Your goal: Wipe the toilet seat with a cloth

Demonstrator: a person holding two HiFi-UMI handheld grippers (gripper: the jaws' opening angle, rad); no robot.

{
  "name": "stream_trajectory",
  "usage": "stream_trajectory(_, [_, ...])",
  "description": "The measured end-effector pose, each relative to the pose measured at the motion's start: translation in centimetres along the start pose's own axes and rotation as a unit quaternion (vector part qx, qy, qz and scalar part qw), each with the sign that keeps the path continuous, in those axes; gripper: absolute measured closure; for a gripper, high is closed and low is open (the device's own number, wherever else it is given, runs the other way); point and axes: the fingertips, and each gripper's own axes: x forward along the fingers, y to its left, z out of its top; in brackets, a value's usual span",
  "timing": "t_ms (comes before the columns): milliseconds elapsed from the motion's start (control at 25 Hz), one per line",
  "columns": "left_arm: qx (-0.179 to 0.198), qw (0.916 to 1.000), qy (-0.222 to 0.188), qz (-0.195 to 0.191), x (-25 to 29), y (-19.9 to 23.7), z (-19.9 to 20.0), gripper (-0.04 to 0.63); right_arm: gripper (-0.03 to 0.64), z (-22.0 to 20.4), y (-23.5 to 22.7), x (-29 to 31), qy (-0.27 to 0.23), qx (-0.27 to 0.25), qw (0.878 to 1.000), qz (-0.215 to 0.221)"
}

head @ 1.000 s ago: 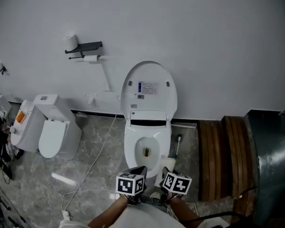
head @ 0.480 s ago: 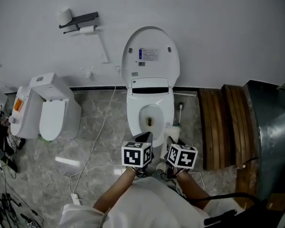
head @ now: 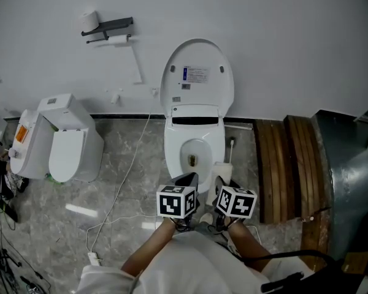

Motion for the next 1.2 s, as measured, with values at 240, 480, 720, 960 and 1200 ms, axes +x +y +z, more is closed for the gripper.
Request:
stream_trajectory(240, [0.003,1.0,0.001,-0.005,-0.2,-0.2,-0.2,0.584,0.517,0.0,0.6,-0.1,-0.001,-0.008,1.0,0.005])
stream_trajectory(480, [0.001,1.0,-0.002,-0.003,-0.1,-0.1,0.2,0.584,0.517,0.3,1.1,0.0,-0.003,-0.019,1.0,0.014])
stream_trajectory(720, [-0.001,1.0,0.001,-0.002,0.0,0.1,0.2,0.584,0.517,0.3,0.8,0.2,-0.001,-0.013,1.0,0.012])
stream_trajectory(960, [0.001,1.0,0.002,0.002,0.4,0.3,0.5,0.584,0.517,0.8,0.7,0.4,-0.002,-0.014,1.0,0.015])
stream_trajectory(1200, [0.001,1.0,0.001,0.003,0.7,0.3,0.9,0.584,0.517,1.1,0.7,0.8,-0.002,-0.014,1.0,0.02])
